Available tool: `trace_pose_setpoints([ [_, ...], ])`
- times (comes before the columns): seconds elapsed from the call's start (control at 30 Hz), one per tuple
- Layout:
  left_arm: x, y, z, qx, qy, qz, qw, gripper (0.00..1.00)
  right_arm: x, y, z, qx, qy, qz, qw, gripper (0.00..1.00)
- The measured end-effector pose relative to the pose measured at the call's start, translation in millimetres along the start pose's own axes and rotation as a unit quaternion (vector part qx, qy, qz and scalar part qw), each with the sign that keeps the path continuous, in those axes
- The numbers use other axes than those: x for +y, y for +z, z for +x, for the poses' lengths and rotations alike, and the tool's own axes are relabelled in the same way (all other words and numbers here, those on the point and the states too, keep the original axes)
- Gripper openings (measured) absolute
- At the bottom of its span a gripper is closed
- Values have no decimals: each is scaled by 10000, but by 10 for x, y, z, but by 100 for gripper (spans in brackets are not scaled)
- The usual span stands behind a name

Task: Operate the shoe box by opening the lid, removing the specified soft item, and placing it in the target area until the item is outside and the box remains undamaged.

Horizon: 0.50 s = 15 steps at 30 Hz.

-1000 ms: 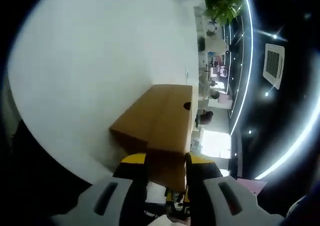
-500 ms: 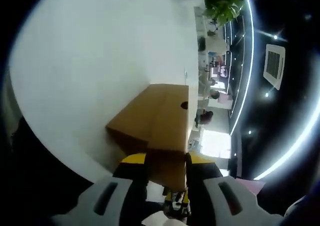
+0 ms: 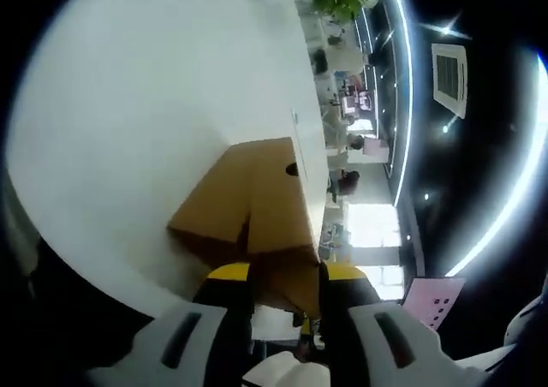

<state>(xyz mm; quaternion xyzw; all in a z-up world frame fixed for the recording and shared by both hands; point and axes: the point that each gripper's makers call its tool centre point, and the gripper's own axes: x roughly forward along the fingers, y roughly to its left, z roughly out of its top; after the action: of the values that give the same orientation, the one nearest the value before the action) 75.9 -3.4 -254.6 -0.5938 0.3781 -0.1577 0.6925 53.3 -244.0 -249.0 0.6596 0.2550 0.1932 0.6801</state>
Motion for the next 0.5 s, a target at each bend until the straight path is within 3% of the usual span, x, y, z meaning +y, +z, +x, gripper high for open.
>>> trace_pose_setpoints([
  [0.13, -92, -5, -19, 15, -207, 172, 9996, 26, 85, -12, 19, 0, 74, -80, 9999, 17],
  [0.27, -92, -2, -23, 107, -74, 937, 9955, 20, 160, 30, 27, -8, 222, -95, 9997, 16],
  [0.43, -109, -18, -16, 169, -44, 1158, 9931, 19, 172, -13, 47, 18, 268, -142, 9995, 16],
  [0.5, -89, -27, -33, 215, 46, 1658, 9859, 17, 189, 0, 36, -19, 315, -155, 9994, 16],
])
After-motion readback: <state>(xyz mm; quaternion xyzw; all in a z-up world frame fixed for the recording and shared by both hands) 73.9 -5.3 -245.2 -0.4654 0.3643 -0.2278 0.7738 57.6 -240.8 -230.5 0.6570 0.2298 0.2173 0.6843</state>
